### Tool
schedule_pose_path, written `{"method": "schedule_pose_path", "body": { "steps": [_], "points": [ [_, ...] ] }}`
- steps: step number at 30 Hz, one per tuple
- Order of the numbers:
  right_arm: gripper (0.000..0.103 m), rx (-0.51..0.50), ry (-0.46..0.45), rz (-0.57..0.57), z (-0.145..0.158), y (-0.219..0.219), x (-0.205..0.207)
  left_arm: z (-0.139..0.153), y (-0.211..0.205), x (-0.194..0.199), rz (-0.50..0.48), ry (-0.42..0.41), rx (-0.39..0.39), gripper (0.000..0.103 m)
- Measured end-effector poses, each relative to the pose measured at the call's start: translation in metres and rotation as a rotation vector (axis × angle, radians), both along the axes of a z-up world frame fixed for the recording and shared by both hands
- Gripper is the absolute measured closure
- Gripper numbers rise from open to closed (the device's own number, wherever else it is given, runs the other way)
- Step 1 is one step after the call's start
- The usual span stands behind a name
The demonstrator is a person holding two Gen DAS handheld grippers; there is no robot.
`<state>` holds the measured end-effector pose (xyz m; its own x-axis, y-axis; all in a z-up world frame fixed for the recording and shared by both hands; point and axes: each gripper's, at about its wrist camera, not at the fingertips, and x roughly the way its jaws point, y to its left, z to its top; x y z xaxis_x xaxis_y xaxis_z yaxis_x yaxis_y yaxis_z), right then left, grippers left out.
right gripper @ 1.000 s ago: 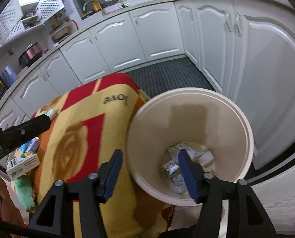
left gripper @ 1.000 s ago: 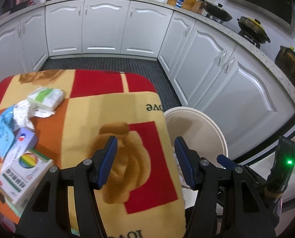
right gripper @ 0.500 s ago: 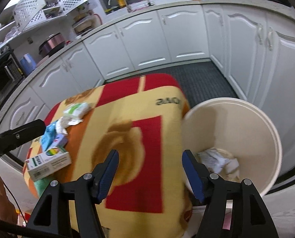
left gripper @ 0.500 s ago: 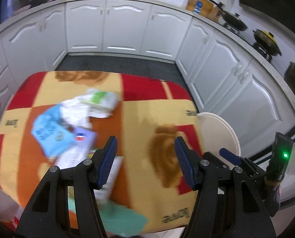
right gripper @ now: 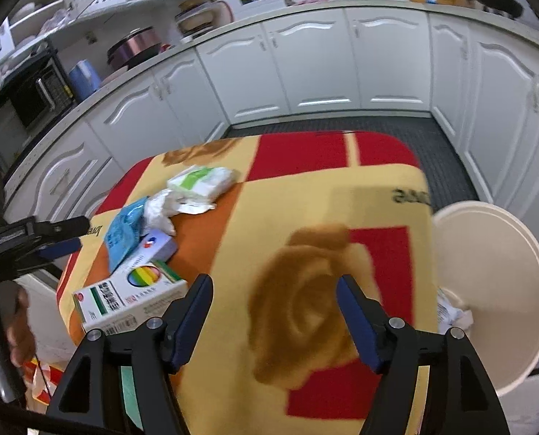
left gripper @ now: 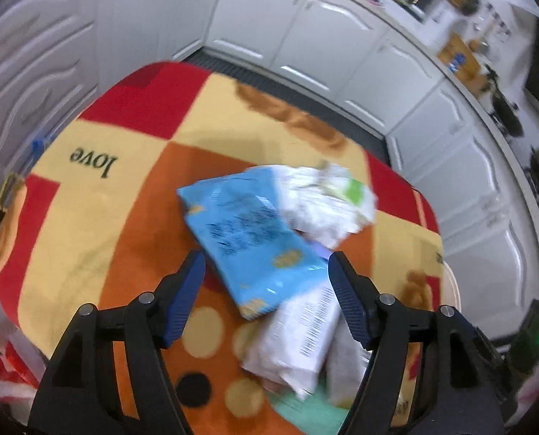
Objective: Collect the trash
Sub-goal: 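Grasp the blue snack packet with the left tool while the right tool grasps the green-labelled wipes pack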
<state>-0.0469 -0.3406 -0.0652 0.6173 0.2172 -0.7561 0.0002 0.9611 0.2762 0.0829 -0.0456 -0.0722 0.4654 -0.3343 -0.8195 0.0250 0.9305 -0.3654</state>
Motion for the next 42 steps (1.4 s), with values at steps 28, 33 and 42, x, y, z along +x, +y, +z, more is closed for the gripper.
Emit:
{"method": "schedule_pose_path", "body": {
  "steps": [28,33,42],
  "points": [
    [0.030,-0.113,0.072,0.391,-0.046,0.083,0.175,-0.042,-0.001,0.046,0.044,0.060,-0.094,0.029],
    [0.054,-0.050,0.029,0.369,-0.039,0.075,0.160,-0.040,-0.006,0.045,0.019,0.044,-0.071,0.033],
    [0.058,-0.073,-0.065,0.286,-0.006,0.056,0.094,-0.020,0.003,0.029,-0.037,0.004,-0.081,0.067]
  ]
}}
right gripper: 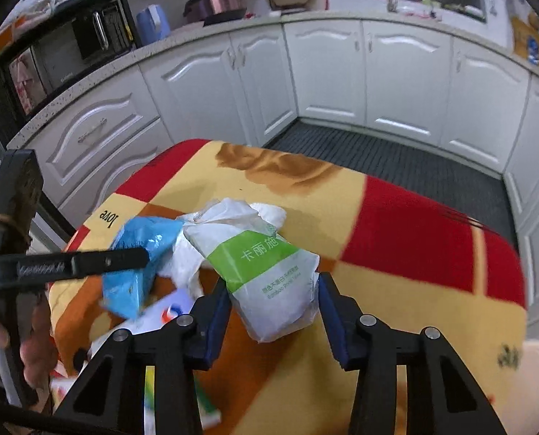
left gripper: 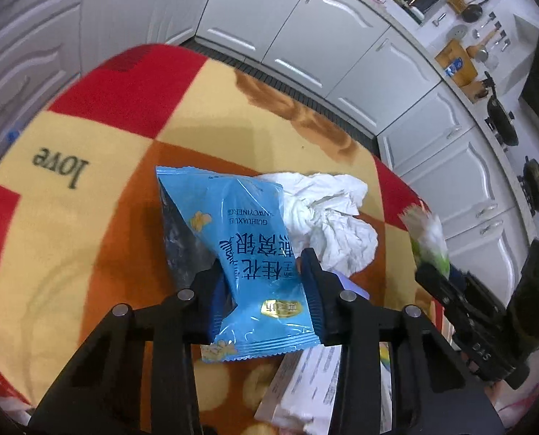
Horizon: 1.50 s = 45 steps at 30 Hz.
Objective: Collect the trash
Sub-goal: 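Grasp the blue snack packet with the left tool while the right tool grasps the green-labelled wipes pack, then carry the blue packet and wipes pack over the cream bin and open both tools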
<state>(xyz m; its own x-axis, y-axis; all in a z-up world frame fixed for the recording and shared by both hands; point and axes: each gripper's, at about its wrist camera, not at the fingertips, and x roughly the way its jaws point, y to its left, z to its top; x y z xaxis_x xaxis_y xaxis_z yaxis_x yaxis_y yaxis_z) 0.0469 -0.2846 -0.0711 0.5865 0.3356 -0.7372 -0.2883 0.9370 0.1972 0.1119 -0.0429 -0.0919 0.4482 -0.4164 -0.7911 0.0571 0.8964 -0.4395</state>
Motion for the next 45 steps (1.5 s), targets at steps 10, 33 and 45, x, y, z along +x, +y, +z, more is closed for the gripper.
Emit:
{"method": "schedule_pose_path", "body": {
  "steps": [10,33,45],
  "points": [
    [0.058,0.032,0.006,-0.140,0.006,-0.037,-0.061,0.049,0.008,-0.028,-0.038,-0.082,0.015,0.091],
    [0.058,0.066,0.025,-0.141,0.004,-0.042,-0.102,-0.018,0.027,-0.019,0.272,0.032,-0.083,0.033],
    [0.058,0.077,0.034,-0.151,0.001,-0.045,-0.102,-0.031,0.014,0.004,0.247,0.069,-0.115,0.082]
  ]
}}
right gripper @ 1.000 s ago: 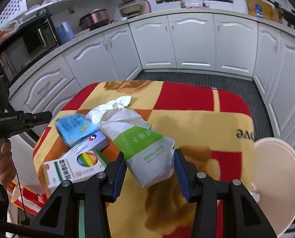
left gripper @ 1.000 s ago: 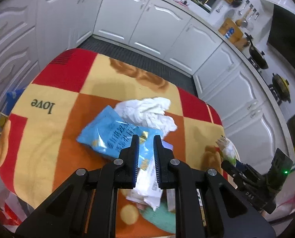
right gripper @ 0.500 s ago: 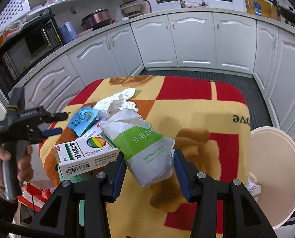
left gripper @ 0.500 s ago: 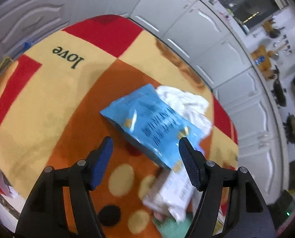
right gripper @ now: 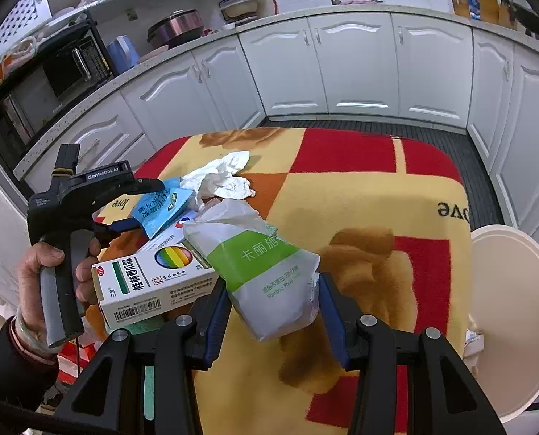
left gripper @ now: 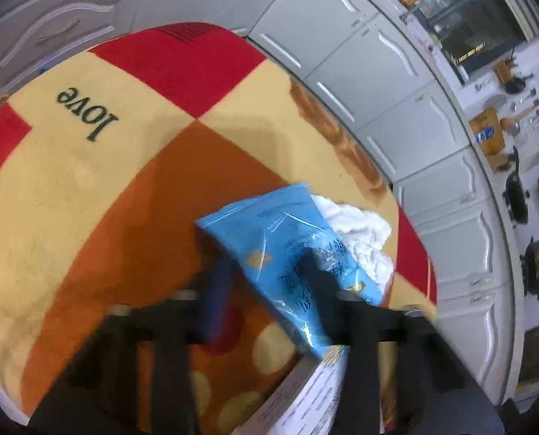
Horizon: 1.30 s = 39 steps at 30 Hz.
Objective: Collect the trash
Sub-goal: 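Carry the blue packet and wipes pack over the cream bin and open both tools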
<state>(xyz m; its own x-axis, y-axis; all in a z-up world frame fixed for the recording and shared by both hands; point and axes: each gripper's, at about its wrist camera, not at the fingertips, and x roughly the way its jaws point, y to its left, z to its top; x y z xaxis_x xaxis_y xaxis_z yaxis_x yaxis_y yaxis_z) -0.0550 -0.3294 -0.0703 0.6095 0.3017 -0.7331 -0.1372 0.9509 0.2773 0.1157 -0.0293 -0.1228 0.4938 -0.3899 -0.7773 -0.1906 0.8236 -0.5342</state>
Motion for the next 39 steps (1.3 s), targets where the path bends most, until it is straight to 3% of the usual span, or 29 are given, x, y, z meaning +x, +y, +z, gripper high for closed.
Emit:
{"method": "schedule_pose_path", "body": {
  "steps": [5,20,28,39],
  "points": [
    [0.058,0.020,-0.015,-0.009,0.002,-0.002,-0.003,0.012,0.010,-0.008,-0.050,-0.037,-0.019,0.092],
    [0.058,0.026,-0.065,-0.027,0.018,-0.008,-0.020,0.095,-0.003,-0.037,-0.166,-0.201,0.021,0.095],
    [0.058,0.004,-0.085,-0.092,0.024,-0.032,-0.032,0.130,-0.068,-0.059,-0.312,-0.274,0.029,0.095],
    [0.058,-0.020,-0.076,-0.267,0.022,-0.105,-0.062,0.126,-0.184,-0.089,-0.509,-0.313,0.104,0.095]
  ]
}}
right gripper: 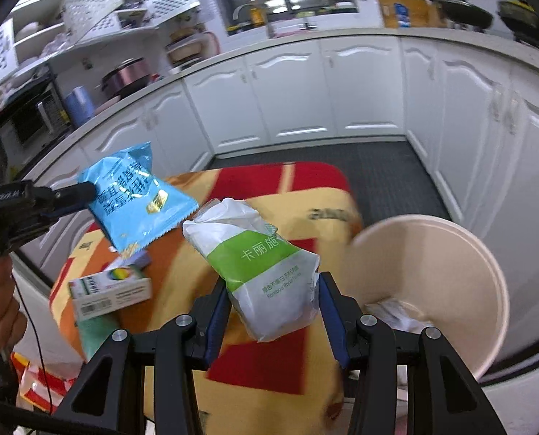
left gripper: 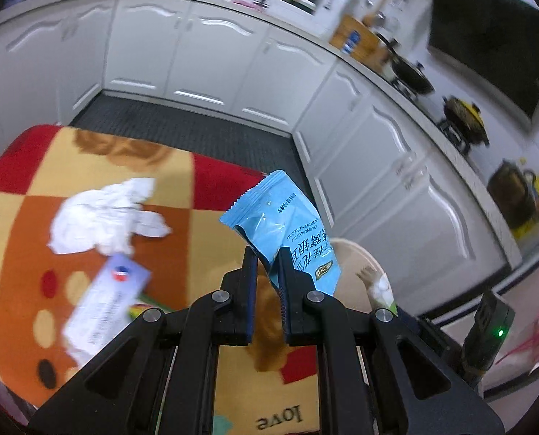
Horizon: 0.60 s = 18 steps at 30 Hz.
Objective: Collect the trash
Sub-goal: 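Carry the blue packet and wipes pack over the cream bin and open both tools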
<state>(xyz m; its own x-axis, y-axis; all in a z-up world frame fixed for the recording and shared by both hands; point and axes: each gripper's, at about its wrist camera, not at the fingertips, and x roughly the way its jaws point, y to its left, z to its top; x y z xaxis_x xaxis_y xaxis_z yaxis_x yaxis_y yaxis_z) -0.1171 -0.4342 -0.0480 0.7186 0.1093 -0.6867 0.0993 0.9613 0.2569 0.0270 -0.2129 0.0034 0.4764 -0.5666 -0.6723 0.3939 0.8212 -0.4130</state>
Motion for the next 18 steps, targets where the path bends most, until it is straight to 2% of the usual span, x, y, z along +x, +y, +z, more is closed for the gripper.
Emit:
{"method": "schedule_pose_path", "body": {
  "steps": [9,18],
  "points": [
    [0.058,0.022,0.054,-0.149,-0.021,-0.065,-0.019,-0.016,-0.081,-0.021,-0.101,-0.044,0.100,0.095],
    [0.058,0.052,0.112,-0.222,-0.047,-0.100,-0.023,-0.044,-0.140,-0.032,-0.163,-0.064,0.196,0.095]
  ]
}}
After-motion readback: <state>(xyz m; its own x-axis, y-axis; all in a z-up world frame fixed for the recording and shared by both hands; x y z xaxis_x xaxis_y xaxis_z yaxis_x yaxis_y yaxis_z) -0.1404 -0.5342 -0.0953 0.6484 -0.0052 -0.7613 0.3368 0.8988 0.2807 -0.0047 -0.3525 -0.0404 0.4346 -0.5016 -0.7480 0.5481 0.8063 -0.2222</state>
